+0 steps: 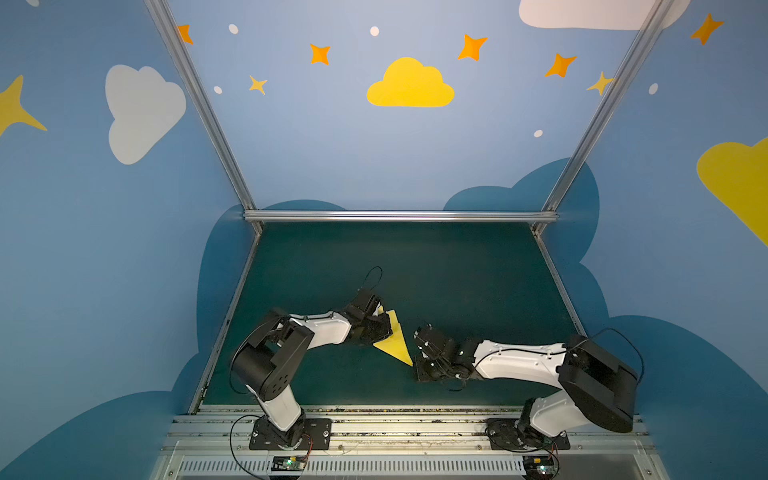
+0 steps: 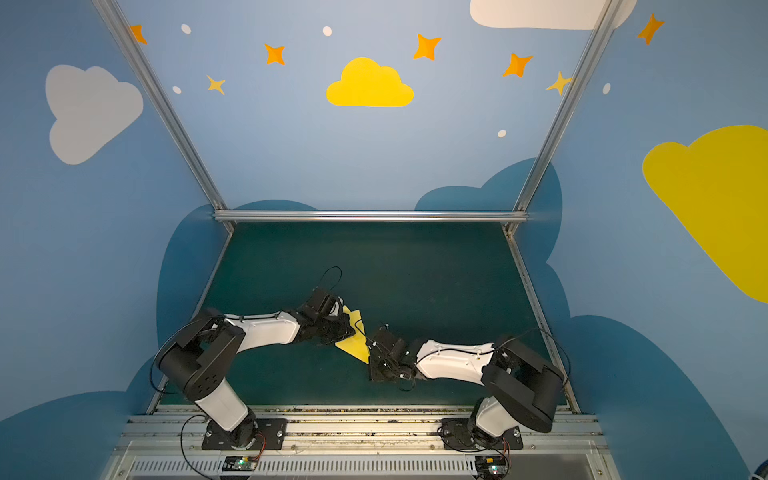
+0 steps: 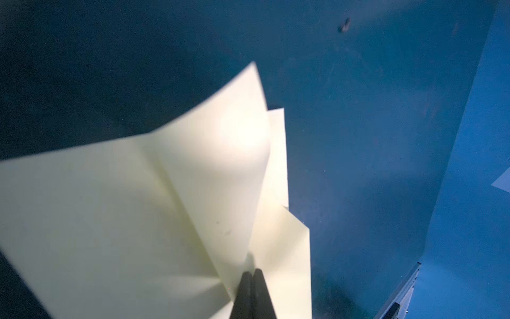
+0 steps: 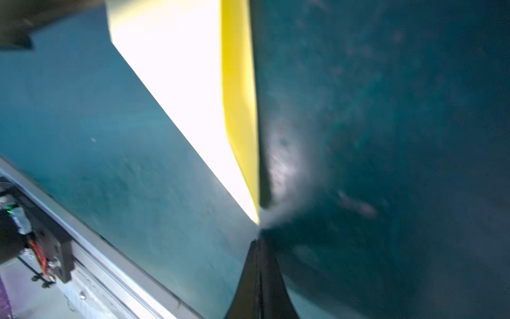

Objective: Fold a paper plane with a square sheet of paper (fold left side to right side)

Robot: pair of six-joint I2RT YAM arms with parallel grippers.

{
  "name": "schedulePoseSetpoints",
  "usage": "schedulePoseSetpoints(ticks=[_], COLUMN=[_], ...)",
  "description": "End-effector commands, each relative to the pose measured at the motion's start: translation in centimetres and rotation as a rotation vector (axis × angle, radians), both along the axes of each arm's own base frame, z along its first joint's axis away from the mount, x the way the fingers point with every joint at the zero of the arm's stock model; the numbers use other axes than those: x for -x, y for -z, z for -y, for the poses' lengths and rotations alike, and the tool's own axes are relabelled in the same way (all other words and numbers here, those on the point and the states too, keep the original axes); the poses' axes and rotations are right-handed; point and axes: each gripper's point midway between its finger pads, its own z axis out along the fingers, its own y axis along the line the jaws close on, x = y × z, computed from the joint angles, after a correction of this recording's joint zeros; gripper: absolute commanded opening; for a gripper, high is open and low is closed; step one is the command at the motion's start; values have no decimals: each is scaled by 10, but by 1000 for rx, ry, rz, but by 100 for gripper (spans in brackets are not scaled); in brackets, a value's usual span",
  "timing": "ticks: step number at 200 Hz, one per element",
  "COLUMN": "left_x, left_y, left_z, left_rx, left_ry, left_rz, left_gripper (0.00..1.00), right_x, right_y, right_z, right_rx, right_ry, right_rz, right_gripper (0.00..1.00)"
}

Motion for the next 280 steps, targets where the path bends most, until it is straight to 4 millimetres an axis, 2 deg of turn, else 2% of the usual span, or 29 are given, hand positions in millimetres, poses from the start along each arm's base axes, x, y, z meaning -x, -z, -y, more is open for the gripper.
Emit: schedulePoseSetpoints(ticks=[1,10,41,82,128,218,260,280], left_x=[14,15,16,16,17,14,12,14], left_y=[18,18,18,18,18,13,-5,-20], left_z=[-22,-22,-23,-24,-25,-22,-13,-8], left_rx=[-86,-85,-84,-85,-88,-76,-20,29], left_ry=[-33,-35,-40,-43,-43,-43,-19,-3], left_rz=[-61,-60,-62,-59,-59,-51,-22,3], left_gripper=[4,4,4,4,4,4,4,9], right_x=[12,2,-20,-44,-53,-40,-34,-32], right_y=[9,-5,-27,-38,-28,18,27,29], right_z=[37,26,9,-20,-37,-23,-14,-11], right_rx=[136,102,54,13,8,67,91,102], right_ry=[11,13,20,12,3,15,27,25], right_rz=[-62,-38,7,33,20,-55,-67,-68], right_gripper=[0,0,0,0,0,0,0,0])
